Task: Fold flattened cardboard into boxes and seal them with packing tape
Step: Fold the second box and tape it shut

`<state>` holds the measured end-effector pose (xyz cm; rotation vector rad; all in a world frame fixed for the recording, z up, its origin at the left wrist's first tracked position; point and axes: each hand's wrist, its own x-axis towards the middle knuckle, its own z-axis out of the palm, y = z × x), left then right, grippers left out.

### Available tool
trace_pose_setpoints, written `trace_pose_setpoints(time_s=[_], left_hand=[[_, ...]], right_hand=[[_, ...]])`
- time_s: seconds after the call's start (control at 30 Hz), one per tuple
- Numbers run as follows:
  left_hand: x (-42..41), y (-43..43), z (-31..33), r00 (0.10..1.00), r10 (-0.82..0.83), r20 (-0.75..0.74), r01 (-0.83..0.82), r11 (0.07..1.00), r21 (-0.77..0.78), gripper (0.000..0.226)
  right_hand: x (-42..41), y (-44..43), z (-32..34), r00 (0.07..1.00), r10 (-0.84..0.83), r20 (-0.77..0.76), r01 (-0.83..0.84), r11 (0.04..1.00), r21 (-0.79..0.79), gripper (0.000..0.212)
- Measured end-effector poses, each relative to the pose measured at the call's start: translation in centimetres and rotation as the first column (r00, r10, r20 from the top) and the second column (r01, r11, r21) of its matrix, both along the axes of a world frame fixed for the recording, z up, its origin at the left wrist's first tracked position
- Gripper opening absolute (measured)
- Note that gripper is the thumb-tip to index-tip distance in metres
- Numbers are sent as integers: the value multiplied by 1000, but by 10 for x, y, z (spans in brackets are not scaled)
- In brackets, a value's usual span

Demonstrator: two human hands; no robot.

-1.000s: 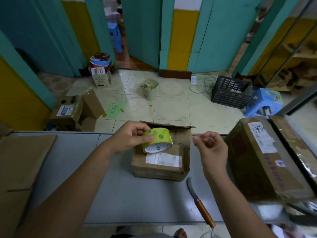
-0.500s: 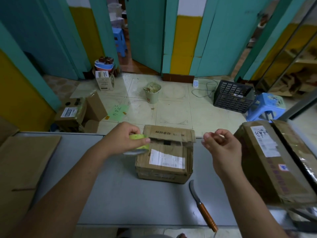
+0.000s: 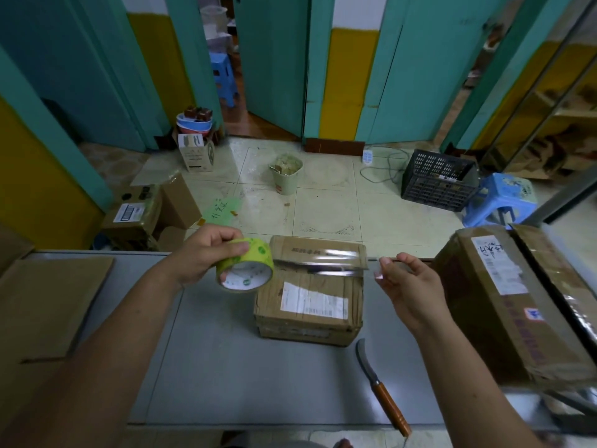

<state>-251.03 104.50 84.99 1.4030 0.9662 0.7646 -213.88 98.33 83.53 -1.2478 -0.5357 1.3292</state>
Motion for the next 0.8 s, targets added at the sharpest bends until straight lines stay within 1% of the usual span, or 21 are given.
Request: trace_pose_setpoints(time_s=[0.03, 0.1, 0.17, 0.2, 0.23, 0.27, 0.3, 0.37, 0.43, 0.57, 0.63, 0.73, 0.8], left_hand=[[2, 2, 1, 994, 17, -106, -12, 999, 45, 24], [7, 5, 4, 950, 59, -307, -9, 987, 159, 24], [13, 9, 10, 891, 73, -448, 41, 970, 240, 11], [17, 11, 15, 869, 19, -495, 101, 972, 214, 10], [22, 13, 20, 840, -74, -537, 180, 973, 147, 17], [29, 15, 24, 789, -174, -589, 259, 964, 62, 26], [35, 19, 27, 716, -253, -650, 321, 947, -15, 34], [47, 25, 29, 582, -343, -737, 381, 916, -126, 45], [56, 32, 29, 496, -383, -779, 382, 902, -200, 49], [68, 35, 29, 378, -433, -818, 450, 858, -247, 49], [72, 37, 26, 323, -439, -838, 439, 854, -278, 47], [77, 41, 19, 202, -447, -871, 404, 848, -342, 45], [78, 43, 17, 189, -462, -866, 387, 846, -367, 46]], right_hand=[[0, 0, 0, 999, 3, 48, -4, 1000, 12, 23], [-3, -1, 0, 989, -8, 148, 0, 998, 58, 23], [-1, -1, 1, 980, -36, 194, 17, 995, 102, 23], [1, 0, 2, 977, -48, 206, 25, 994, 110, 23], [4, 0, 2, 974, -54, 219, 30, 994, 109, 24], [7, 0, 2, 973, -52, 226, 29, 994, 105, 24], [9, 1, 2, 973, -44, 225, 22, 995, 101, 24], [8, 1, -1, 978, -28, 205, 8, 995, 96, 22], [6, 0, -5, 979, -16, 203, -2, 996, 90, 21], [7, -4, -12, 970, 18, 241, -37, 996, 75, 21], [5, -5, -15, 969, 25, 247, -43, 997, 67, 21], [2, -6, -19, 968, 25, 249, -41, 997, 60, 21], [0, -5, -21, 969, 29, 246, -43, 998, 53, 22]])
